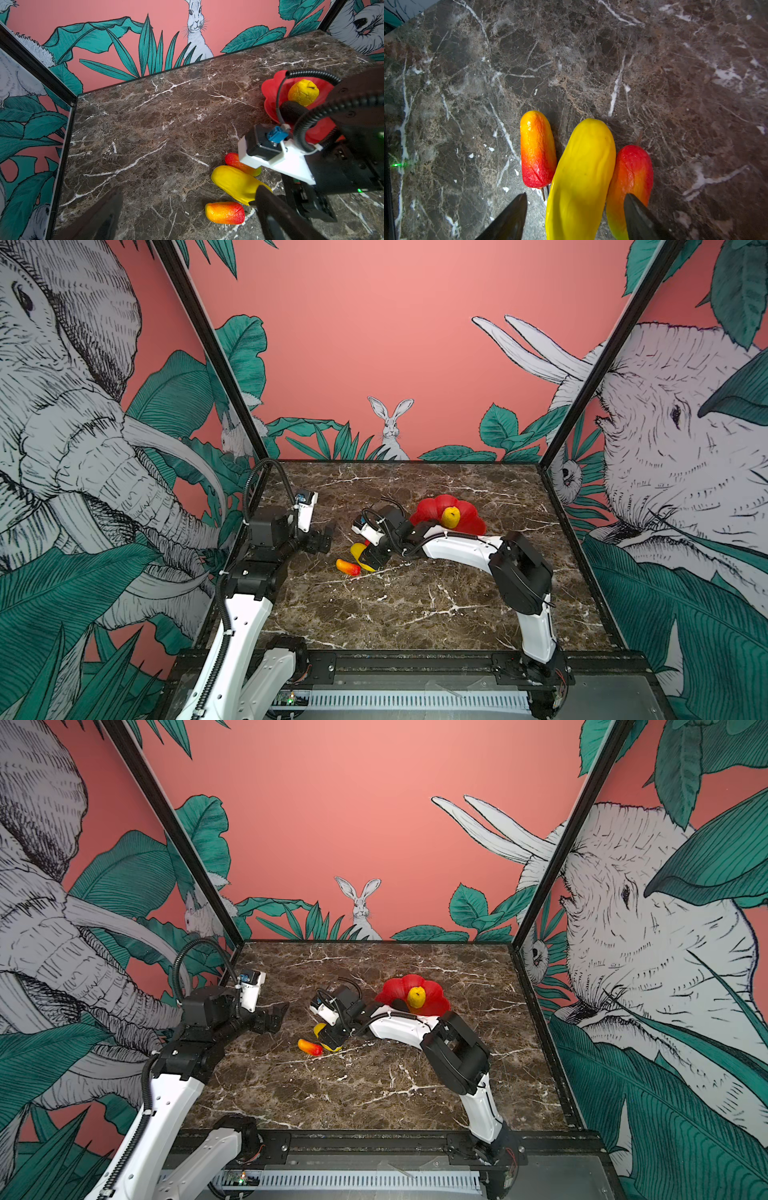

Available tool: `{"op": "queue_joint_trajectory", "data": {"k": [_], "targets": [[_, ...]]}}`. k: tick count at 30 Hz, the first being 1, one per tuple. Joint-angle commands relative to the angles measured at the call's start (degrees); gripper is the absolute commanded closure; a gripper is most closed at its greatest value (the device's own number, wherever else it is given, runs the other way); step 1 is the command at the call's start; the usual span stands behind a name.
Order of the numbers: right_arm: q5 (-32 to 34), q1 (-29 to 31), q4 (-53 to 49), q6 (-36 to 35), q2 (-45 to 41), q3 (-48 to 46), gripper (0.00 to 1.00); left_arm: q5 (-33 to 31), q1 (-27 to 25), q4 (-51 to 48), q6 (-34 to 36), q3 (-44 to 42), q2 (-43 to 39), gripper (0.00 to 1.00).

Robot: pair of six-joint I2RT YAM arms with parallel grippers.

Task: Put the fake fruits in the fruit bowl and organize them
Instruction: 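Move the right gripper to the long yellow fruit and grasp it, then carry the long yellow fruit with the right gripper into the bowl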

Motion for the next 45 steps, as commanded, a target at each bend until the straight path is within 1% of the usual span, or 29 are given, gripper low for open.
{"op": "queue_joint_trajectory", "data": {"k": [1,9,13,20,23,25,27,31,34,36,40,42,45], "targets": [[-1.43,0.6,1.69,0.89,2.1,1.83,0.31,0.42,0.09,-0.48,0.74,-0.5,-0.97,0.0],[-0.93,0.57,1.07,0.69,4.81,3.63,0.38,0.51,0.03,-0.44,0.66,-0.51,-0.77,0.0],[-1.06,0.63,0.69,0.5,5.96,4.49,0.46,0.54,0.03,-0.42,0.7,-0.55,-0.71,0.0],[-1.59,0.61,-0.15,0.39,6.38,5.27,0.64,0.6,-0.02,-0.38,0.71,-0.47,-0.71,0.0],[-1.59,0.62,-0.96,-0.19,4.82,5.16,0.68,0.62,0.03,-0.38,0.7,-0.48,-0.62,0.0],[-1.75,0.67,-1.89,-0.51,3.1,5.26,0.7,0.6,0.0,-0.38,0.66,-0.49,-0.53,0.0],[-1.51,0.69,-1.75,-0.62,0.36,4.43,0.74,0.61,0.02,-0.38,0.65,-0.5,-0.4,0.0],[0.41,0.26,-1.74,-1.51,-5.93,1.92,0.76,0.73,0.03,-0.38,0.66,-0.55,-0.18,0.0],[1.75,-1.53,-0.86,-1.28,-11.5,-1.73,0.76,0.78,0.02,-0.38,0.65,-0.5,-0.25,0.0],[3.33,-3.92,0.26,-0.21,-15.72,-5.34,0.76,0.77,-0.02,-0.38,0.65,-0.47,-0.34,0.0],[9.5,-10.08,2.99,3.92,-24.05,-14.59,0.77,0.72,0.04,-0.38,0.68,-0.55,-0.45,0.0],[14.94,-13.43,4.11,6.77,-28.92,-19.29,0.77,0.79,-0.09,-0.38,0.69,-0.53,-0.44,0.0],[23.66,-18.08,3.71,10.81,-34.59,-24.62,0.72,0.83,0.02,-0.37,0.61,-0.52,-0.36,0.0]]}}
